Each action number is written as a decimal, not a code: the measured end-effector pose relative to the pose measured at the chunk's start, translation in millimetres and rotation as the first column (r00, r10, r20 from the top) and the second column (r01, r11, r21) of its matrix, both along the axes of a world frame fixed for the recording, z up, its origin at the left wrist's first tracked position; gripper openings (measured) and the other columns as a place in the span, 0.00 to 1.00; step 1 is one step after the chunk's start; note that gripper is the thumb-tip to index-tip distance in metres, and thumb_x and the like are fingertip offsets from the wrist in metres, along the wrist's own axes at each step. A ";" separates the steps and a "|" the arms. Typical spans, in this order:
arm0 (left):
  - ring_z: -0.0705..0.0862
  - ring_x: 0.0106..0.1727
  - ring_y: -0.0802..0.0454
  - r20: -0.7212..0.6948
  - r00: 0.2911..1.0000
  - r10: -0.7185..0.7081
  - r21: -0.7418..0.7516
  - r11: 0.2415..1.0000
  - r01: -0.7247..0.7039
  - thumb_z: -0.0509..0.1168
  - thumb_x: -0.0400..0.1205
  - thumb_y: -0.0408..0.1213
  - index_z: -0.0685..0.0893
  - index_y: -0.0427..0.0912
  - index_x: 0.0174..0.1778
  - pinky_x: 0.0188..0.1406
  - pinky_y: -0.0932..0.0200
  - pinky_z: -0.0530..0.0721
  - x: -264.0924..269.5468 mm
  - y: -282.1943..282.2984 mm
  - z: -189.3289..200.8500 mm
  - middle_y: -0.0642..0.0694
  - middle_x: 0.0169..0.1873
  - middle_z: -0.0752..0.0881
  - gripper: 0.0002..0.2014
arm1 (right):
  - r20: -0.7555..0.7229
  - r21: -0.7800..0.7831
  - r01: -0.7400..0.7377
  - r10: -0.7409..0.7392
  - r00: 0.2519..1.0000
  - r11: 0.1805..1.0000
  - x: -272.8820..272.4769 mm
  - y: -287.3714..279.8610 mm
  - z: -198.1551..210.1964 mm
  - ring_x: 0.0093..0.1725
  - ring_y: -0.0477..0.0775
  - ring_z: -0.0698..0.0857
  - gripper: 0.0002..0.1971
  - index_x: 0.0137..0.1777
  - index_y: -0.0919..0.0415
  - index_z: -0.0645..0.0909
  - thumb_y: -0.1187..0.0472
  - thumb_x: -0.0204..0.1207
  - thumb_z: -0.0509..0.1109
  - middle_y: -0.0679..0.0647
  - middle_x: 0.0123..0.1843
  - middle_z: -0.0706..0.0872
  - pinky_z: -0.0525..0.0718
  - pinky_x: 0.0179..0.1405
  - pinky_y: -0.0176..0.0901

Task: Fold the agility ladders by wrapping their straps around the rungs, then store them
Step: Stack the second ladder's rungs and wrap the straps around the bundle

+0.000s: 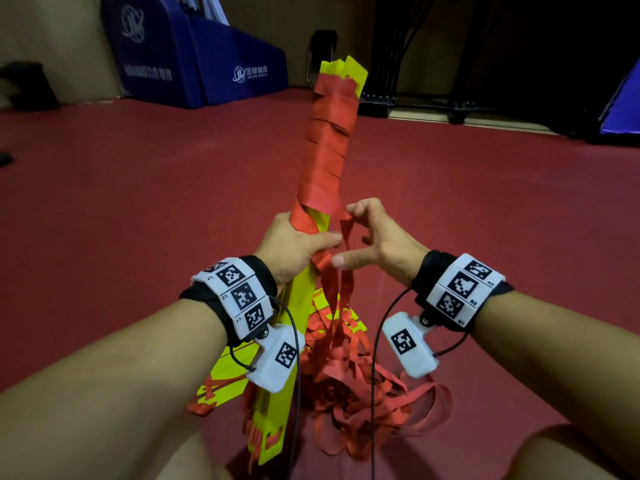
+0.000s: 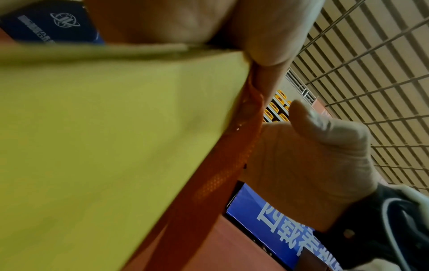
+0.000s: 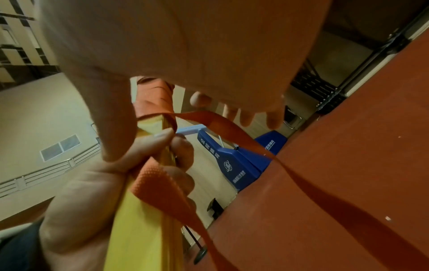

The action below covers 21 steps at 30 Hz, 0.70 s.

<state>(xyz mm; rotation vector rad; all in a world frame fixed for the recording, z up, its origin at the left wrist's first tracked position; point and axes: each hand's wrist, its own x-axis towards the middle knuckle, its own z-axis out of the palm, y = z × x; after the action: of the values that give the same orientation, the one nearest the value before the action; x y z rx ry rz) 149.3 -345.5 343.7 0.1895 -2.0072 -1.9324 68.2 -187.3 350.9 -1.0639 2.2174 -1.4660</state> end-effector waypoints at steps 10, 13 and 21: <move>0.86 0.35 0.51 -0.013 0.992 -0.126 0.013 0.992 0.126 0.84 0.63 0.58 0.90 0.44 0.36 0.40 0.54 0.84 4.8 10.9 1.3 0.47 0.32 0.89 0.21 | -0.080 -0.037 -0.123 0.120 0.990 0.992 18.2 -7.0 1.3 0.60 0.54 0.88 0.36 0.68 0.62 0.76 0.40 0.65 0.78 0.56 0.60 0.89 0.87 0.61 0.51; 0.87 0.34 0.46 -0.031 0.997 -0.074 0.018 0.997 0.074 0.84 0.55 0.66 0.91 0.43 0.35 0.40 0.50 0.85 2.0 9.8 -0.6 0.42 0.32 0.89 0.29 | -0.108 -0.011 -0.066 0.064 0.992 0.998 12.3 -5.8 0.1 0.42 0.51 0.88 0.32 0.59 0.61 0.79 0.34 0.70 0.75 0.52 0.45 0.88 0.87 0.45 0.52; 0.82 0.34 0.44 -0.071 0.992 0.100 -0.096 0.990 -0.107 0.66 0.50 0.87 0.85 0.41 0.32 0.37 0.33 0.83 -4.6 2.1 -7.2 0.39 0.29 0.83 0.46 | -0.012 -0.168 0.046 -0.048 0.999 0.985 9.9 -10.1 4.7 0.36 0.53 0.72 0.29 0.41 0.62 0.79 0.32 0.74 0.62 0.55 0.35 0.75 0.68 0.38 0.49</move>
<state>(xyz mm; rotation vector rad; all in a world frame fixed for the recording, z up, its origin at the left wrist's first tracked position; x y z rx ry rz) 144.7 -343.4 336.5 0.1981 -2.0040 -1.7484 78.1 -197.4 355.6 -1.0837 2.1754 -1.6955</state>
